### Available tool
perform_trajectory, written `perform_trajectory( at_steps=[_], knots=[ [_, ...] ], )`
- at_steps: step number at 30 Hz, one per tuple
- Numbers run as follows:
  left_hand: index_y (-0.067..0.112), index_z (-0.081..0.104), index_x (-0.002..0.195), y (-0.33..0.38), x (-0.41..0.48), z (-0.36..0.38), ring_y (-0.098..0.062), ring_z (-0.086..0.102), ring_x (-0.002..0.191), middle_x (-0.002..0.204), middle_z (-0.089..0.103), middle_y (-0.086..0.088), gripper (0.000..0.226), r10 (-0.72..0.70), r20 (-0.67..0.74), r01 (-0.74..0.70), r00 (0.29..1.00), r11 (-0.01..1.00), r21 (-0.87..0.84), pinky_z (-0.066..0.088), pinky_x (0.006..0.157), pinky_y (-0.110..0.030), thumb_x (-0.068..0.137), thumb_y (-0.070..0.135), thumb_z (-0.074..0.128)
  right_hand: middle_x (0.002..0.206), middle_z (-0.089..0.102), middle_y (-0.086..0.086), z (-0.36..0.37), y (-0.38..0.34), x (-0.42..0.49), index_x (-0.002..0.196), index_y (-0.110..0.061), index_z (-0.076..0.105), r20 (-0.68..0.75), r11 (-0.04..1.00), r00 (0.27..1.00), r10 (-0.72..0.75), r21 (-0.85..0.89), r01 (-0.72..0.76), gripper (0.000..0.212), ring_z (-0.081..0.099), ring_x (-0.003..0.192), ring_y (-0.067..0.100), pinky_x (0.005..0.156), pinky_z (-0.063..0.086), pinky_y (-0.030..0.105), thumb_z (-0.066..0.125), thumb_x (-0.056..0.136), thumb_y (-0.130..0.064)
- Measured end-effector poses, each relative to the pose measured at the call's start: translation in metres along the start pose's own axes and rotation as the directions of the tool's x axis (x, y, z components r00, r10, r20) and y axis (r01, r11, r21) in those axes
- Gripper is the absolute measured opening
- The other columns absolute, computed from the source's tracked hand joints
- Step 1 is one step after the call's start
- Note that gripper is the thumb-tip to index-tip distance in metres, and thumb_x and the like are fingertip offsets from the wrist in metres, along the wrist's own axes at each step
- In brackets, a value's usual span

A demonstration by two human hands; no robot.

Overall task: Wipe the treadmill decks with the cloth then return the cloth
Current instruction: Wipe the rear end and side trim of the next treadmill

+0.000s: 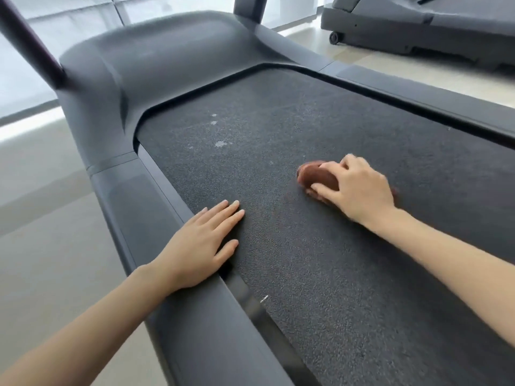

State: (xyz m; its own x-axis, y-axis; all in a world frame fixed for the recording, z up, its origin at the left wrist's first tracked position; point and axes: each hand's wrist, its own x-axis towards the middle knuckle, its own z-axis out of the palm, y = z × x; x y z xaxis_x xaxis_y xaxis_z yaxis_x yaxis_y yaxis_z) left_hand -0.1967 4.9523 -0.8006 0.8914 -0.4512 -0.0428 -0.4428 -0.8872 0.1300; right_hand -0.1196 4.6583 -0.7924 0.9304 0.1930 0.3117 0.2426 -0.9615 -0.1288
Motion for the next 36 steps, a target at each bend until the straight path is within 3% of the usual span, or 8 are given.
perform_trajectory(
  at_steps=[3,8,13,18,24,28,32,36],
  knots=[
    [0.028,0.015,0.149,-0.003,0.001,-0.001,-0.006,-0.001,0.144,0.156,0.005,0.012,0.057,0.017,-0.002,-0.017,1.0,1.0,-0.009,0.004,0.119,-0.031,0.096,0.047,0.024,0.11,0.052,0.017,0.012,0.022,0.046,0.123,-0.017,0.056,-0.017,0.974,0.974,0.225,-0.019,-0.225,0.051,0.047,0.109,0.034,0.083,0.045,0.042,0.051,0.088,-0.053],
    [0.047,0.015,0.144,-0.039,0.01,-0.01,0.0,0.003,0.142,0.153,0.008,0.025,0.054,0.091,0.013,-0.091,0.996,0.996,-0.007,0.009,0.118,-0.034,0.09,0.053,0.014,0.113,0.052,0.021,0.034,-0.003,0.085,0.12,-0.008,0.056,-0.085,0.95,0.95,0.301,-0.06,-0.307,0.051,0.046,0.111,0.037,0.088,0.043,0.044,0.051,0.09,-0.049],
    [0.051,0.017,0.14,-0.095,0.035,-0.016,-0.005,0.006,0.143,0.153,0.013,0.022,0.045,-0.042,-0.019,0.041,0.999,0.998,-0.048,0.011,0.117,-0.04,0.097,0.051,0.025,0.112,0.053,0.016,0.045,-0.076,0.098,0.119,-0.011,0.056,-0.081,0.99,0.989,0.12,-0.065,-0.126,0.05,0.047,0.107,0.031,0.087,0.04,0.038,0.05,0.09,-0.051],
    [0.04,0.031,0.141,-0.128,0.061,-0.024,-0.01,0.016,0.143,0.153,0.024,0.012,0.06,-0.018,-0.038,0.014,0.999,0.994,-0.104,0.013,0.117,-0.034,0.085,0.058,0.022,0.097,0.054,0.01,0.045,-0.144,0.054,0.108,-0.015,0.061,-0.078,0.987,0.985,-0.157,-0.053,0.153,0.044,0.051,0.093,0.028,0.08,0.042,0.036,0.053,0.085,-0.053],
    [0.041,0.032,0.14,-0.144,0.071,-0.024,-0.013,0.016,0.143,0.153,0.024,0.01,0.069,0.079,-0.039,-0.083,0.996,0.986,-0.142,0.015,0.117,-0.043,0.077,0.066,0.016,0.086,0.058,0.005,0.028,-0.139,0.0,0.104,-0.018,0.068,-0.067,0.959,0.958,-0.278,0.041,0.281,0.043,0.055,0.077,0.022,0.068,0.047,0.032,0.054,0.081,-0.052],
    [0.041,0.029,0.143,-0.144,0.07,-0.016,-0.013,0.01,0.144,0.155,0.02,0.01,0.052,0.054,-0.072,-0.063,0.996,0.99,-0.128,0.008,0.118,-0.041,0.093,0.054,0.033,0.089,0.059,0.004,0.017,-0.09,0.012,0.11,-0.021,0.067,-0.098,0.999,0.995,0.0,-0.047,-0.005,0.047,0.057,0.086,0.024,0.07,0.045,0.031,0.053,0.082,-0.056],
    [0.04,0.028,0.144,-0.141,0.069,-0.015,-0.013,0.008,0.145,0.156,0.018,0.01,0.052,0.047,-0.098,-0.059,0.994,0.99,-0.126,0.004,0.117,-0.038,0.093,0.046,0.037,0.105,0.053,0.012,0.03,-0.064,0.069,0.123,-0.019,0.059,-0.125,0.892,0.901,0.415,-0.138,-0.43,0.049,0.048,0.106,0.03,0.084,0.041,0.038,0.055,0.087,-0.052],
    [0.036,0.024,0.146,-0.142,0.068,-0.013,-0.012,0.005,0.145,0.156,0.015,0.009,0.054,0.06,-0.107,-0.074,0.992,0.989,-0.128,0.002,0.117,-0.037,0.094,0.048,0.033,0.104,0.053,0.011,0.049,-0.115,0.083,0.12,-0.017,0.059,-0.135,0.914,0.924,0.358,-0.15,-0.377,0.046,0.049,0.103,0.028,0.08,0.041,0.037,0.055,0.088,-0.05]
  ],
)
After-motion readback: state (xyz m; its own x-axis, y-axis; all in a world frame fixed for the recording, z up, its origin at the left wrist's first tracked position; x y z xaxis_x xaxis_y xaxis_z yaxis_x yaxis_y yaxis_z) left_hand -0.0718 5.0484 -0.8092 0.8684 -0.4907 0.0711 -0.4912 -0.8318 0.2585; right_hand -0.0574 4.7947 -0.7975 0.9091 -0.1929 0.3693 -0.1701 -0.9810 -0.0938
